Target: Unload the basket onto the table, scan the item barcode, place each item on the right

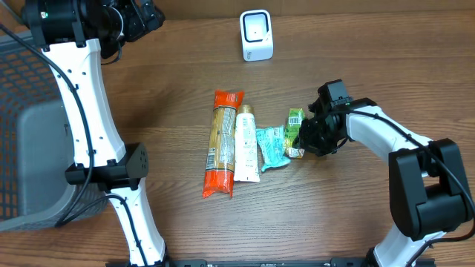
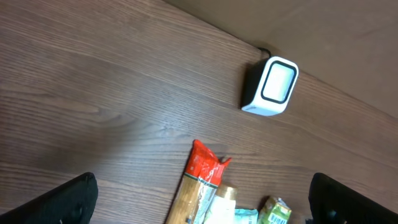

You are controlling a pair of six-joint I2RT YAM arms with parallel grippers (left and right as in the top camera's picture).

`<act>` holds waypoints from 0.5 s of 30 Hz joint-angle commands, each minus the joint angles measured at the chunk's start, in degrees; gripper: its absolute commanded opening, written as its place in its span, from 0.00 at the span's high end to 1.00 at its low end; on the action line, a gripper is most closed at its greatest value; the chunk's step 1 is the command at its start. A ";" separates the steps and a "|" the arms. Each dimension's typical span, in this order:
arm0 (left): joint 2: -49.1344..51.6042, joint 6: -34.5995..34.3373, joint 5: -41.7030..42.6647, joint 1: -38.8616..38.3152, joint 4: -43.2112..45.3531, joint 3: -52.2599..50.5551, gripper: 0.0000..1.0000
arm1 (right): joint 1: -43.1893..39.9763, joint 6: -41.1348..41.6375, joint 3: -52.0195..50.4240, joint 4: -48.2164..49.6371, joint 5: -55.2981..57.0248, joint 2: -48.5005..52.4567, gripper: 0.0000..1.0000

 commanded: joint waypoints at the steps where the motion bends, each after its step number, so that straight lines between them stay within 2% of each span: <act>1: -0.28 -0.81 0.24 -0.37 -0.11 0.00 0.00 | -0.31 1.29 1.53 -1.88 2.14 1.14 0.95; 4: -0.28 -0.81 0.22 -0.37 -0.11 0.00 0.00 | -0.37 0.85 6.10 -8.09 8.74 0.66 0.96; 7: -0.28 -0.81 0.24 -0.37 -0.11 0.00 0.01 | 1.07 0.87 13.92 -19.19 24.48 -0.68 0.96; 11: -0.28 -0.81 0.24 -0.37 -0.11 0.00 0.01 | 4.94 1.42 18.05 -26.40 42.16 -0.70 0.96; 13: -0.28 -0.81 0.24 -0.37 -0.11 0.00 0.00 | 6.99 1.51 17.64 -26.97 45.03 -0.52 0.96; 15: -0.28 -0.81 0.24 -0.37 -0.11 0.00 0.01 | 8.81 1.38 17.16 -26.77 45.88 -0.13 0.92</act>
